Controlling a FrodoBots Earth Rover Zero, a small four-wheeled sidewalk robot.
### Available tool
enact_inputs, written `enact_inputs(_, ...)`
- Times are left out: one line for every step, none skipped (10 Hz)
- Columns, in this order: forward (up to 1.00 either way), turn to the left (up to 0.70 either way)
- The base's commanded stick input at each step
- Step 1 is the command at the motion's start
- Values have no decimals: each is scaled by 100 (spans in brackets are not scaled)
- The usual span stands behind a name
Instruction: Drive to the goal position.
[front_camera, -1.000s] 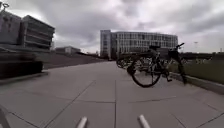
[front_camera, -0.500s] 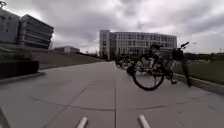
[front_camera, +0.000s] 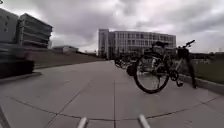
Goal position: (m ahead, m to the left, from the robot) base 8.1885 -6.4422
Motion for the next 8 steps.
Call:
enact_inputs(50,0)
enact_inputs(50,0)
enact_inputs(50,0)
enact_inputs(50,0)
enact_inputs(50,0)
enact_inputs(50,0)
enact_inputs(50,0)
enact_inputs(50,0)
